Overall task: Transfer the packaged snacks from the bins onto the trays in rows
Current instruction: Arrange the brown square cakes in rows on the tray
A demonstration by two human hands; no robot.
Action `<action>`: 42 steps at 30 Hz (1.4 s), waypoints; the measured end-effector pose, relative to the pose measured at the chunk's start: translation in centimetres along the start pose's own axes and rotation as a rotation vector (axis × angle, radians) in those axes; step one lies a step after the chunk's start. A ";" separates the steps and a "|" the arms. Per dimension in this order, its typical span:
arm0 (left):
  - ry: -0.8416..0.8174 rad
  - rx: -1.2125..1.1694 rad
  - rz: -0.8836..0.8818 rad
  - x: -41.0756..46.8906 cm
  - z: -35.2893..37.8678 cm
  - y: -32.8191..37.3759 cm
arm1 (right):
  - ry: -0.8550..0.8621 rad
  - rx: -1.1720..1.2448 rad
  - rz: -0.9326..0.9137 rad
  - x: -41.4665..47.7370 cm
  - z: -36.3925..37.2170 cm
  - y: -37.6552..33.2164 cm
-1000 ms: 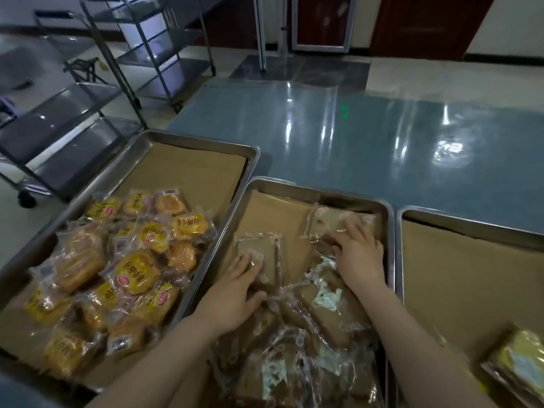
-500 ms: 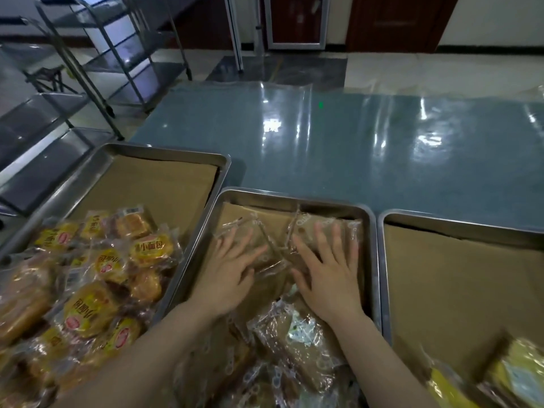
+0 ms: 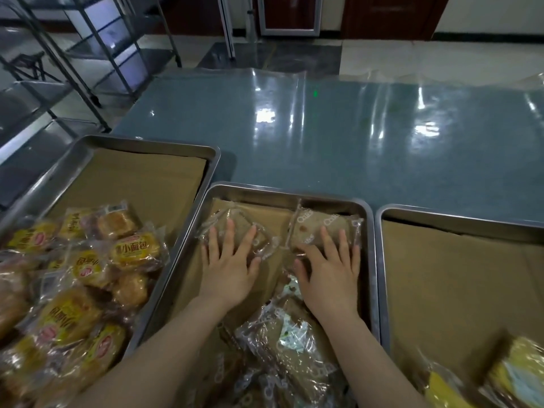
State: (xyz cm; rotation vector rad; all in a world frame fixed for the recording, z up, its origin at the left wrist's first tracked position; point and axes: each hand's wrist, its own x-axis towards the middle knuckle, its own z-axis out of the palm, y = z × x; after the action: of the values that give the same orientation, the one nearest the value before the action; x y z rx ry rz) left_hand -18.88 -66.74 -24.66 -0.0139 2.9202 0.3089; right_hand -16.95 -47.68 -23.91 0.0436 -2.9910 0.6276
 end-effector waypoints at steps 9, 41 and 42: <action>-0.068 -0.491 0.111 0.5 -1.4 2.7 | 0.080 0.056 -0.026 -0.1 -0.1 0.0; 0.076 -0.076 0.242 -1.8 -1.5 -0.4 | -0.053 -0.018 -0.115 0.0 -0.1 0.0; 0.108 -0.122 0.225 -2.2 -2.0 -0.4 | -0.020 0.034 -0.096 -0.2 -0.5 -0.3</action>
State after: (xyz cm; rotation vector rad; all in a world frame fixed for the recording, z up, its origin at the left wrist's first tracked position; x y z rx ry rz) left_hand -17.14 -67.54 -22.37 0.2906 3.0084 0.5379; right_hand -16.70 -47.72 -23.32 0.1959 -2.9761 0.6717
